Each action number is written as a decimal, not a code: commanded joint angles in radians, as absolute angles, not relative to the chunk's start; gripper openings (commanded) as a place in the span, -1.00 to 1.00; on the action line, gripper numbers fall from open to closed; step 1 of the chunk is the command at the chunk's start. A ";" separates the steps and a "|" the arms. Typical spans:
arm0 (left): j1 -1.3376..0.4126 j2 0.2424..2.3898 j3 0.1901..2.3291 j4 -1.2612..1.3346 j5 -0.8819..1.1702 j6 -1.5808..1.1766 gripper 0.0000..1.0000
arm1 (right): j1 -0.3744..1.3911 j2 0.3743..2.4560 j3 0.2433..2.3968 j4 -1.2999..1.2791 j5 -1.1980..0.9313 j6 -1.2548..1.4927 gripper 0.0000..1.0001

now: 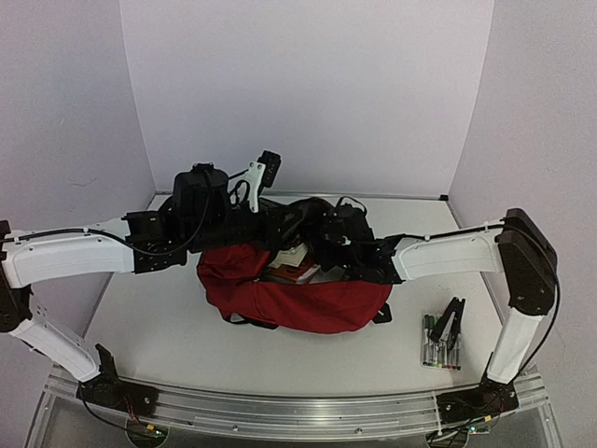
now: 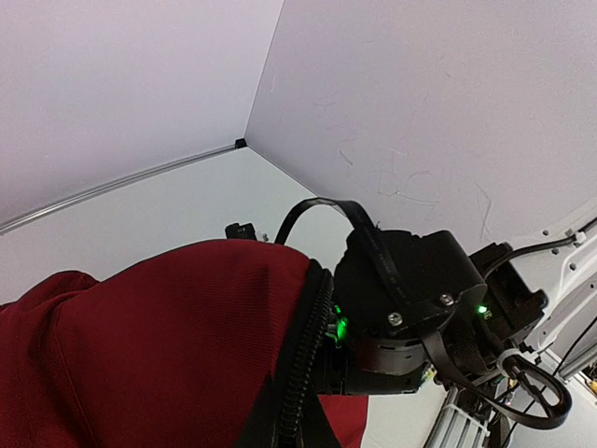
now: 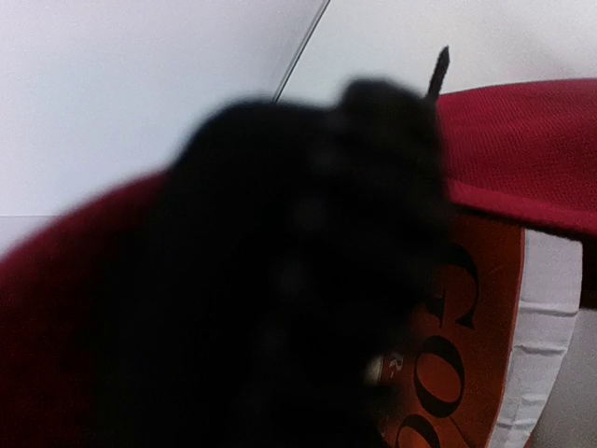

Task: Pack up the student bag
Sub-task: Place the book in the student bag.

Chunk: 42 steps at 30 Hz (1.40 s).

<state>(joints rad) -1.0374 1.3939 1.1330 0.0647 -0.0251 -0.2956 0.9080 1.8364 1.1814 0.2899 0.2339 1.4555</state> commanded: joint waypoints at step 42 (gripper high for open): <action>-0.953 1.429 1.198 0.077 0.149 -0.437 -1.00 | 0.929 1.936 1.309 0.329 0.135 1.090 -0.80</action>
